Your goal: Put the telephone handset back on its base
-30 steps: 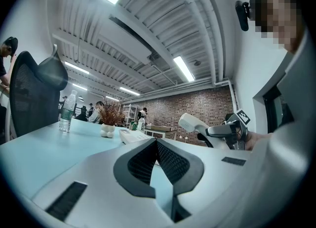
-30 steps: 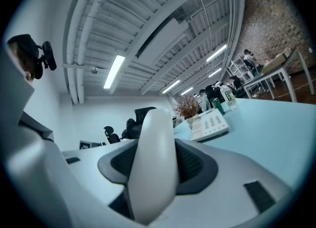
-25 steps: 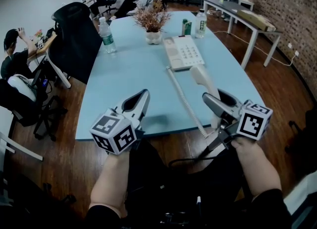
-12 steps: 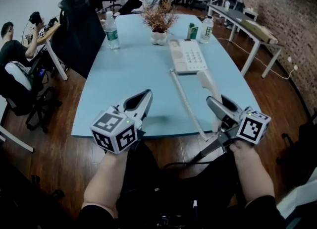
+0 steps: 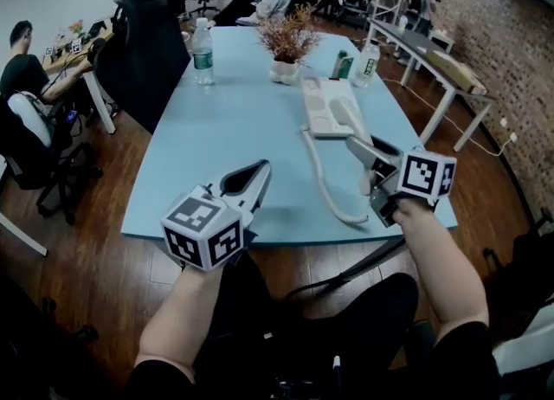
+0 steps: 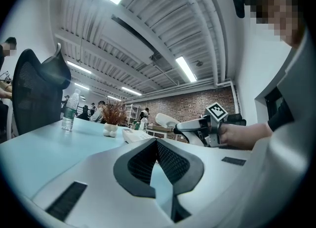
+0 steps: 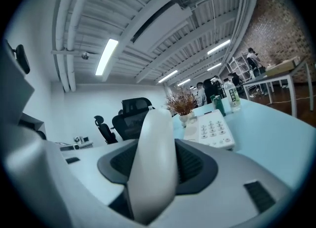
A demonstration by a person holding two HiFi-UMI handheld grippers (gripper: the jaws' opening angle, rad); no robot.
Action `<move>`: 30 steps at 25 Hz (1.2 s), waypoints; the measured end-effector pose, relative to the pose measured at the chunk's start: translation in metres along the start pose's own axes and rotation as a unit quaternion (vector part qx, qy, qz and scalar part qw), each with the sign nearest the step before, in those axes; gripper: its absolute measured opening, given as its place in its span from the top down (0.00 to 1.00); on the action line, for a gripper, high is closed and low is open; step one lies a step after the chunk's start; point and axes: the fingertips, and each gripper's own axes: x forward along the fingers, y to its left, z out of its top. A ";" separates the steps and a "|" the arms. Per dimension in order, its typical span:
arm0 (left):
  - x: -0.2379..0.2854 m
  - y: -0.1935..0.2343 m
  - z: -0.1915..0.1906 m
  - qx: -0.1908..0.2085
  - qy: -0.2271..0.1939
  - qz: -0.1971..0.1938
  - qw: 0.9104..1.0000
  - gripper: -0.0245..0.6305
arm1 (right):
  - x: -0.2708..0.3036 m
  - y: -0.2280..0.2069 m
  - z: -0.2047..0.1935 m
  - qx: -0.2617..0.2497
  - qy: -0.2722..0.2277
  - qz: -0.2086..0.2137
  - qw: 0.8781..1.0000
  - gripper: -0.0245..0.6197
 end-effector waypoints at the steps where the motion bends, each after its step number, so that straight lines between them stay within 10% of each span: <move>1: 0.000 0.001 -0.001 -0.001 0.001 0.001 1.000 0.97 | 0.011 -0.007 0.002 -0.002 0.011 -0.009 1.000 0.59; 14: 0.001 0.004 -0.002 -0.011 -0.003 0.000 1.000 0.97 | 0.128 -0.118 0.021 -0.026 0.091 -0.172 0.981 0.59; 30: -0.002 0.012 -0.002 -0.023 -0.008 0.004 1.000 0.97 | 0.189 -0.140 0.034 -0.062 0.119 -0.278 0.951 0.59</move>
